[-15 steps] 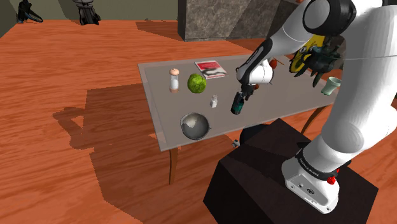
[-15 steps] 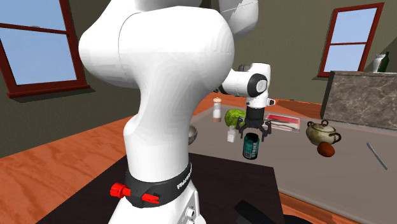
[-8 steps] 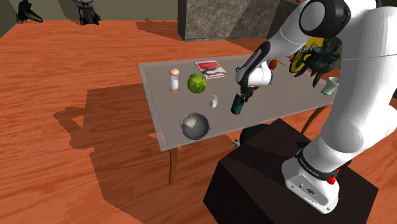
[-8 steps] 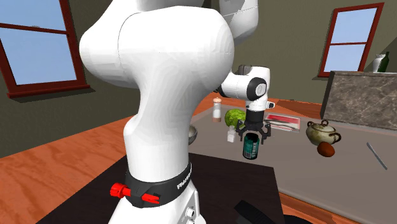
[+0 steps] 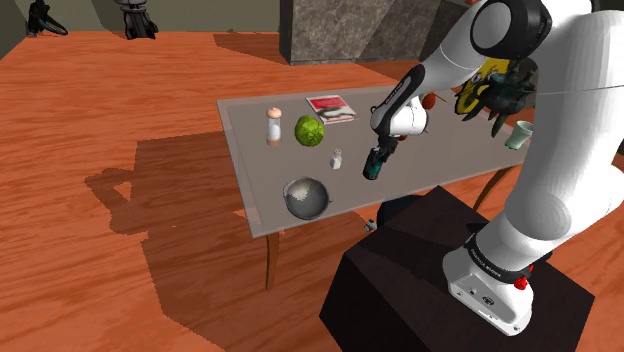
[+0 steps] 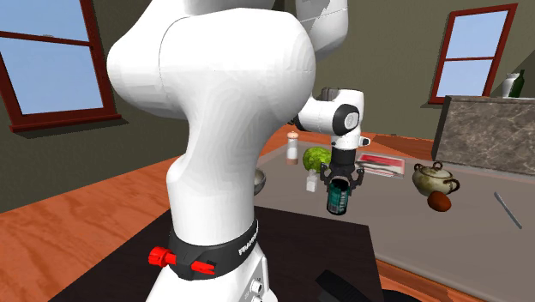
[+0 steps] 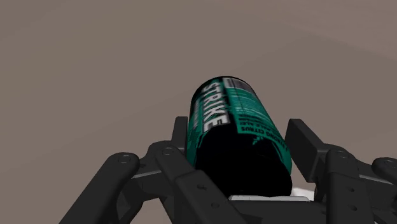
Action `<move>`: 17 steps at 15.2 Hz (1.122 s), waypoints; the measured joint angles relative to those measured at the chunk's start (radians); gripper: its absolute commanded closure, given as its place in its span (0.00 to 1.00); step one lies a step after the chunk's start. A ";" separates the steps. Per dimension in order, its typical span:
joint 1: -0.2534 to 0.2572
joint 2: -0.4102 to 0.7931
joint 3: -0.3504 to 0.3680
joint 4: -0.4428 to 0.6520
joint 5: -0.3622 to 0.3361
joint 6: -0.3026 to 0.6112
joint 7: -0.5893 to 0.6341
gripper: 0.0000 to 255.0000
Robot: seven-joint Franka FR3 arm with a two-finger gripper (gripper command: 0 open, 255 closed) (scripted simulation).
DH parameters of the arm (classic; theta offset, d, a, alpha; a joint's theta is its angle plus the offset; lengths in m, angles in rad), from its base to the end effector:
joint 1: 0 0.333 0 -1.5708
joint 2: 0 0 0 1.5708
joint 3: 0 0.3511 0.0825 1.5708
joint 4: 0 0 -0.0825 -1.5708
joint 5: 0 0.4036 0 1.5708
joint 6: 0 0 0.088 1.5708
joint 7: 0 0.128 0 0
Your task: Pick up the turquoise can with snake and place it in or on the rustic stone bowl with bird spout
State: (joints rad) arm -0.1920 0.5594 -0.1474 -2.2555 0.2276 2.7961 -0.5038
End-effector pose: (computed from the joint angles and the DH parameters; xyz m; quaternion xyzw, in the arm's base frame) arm 0.5139 -0.1968 0.1051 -0.9999 0.0142 0.0029 0.0001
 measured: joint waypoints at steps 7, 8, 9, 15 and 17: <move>0.009 -0.028 -0.010 -0.009 -0.008 -0.020 0.008 1.00; 0.011 -0.042 -0.015 -0.014 -0.012 -0.029 0.008 1.00; 0.015 -0.053 -0.020 -0.015 -0.016 -0.039 0.012 1.00; 0.039 -0.135 -0.048 -0.037 -0.045 -0.099 0.036 1.00; 0.048 -0.166 -0.058 -0.046 -0.057 -0.120 0.046 1.00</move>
State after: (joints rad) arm -0.1439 0.3938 -0.2052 -2.3016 0.1704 2.6757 -0.4579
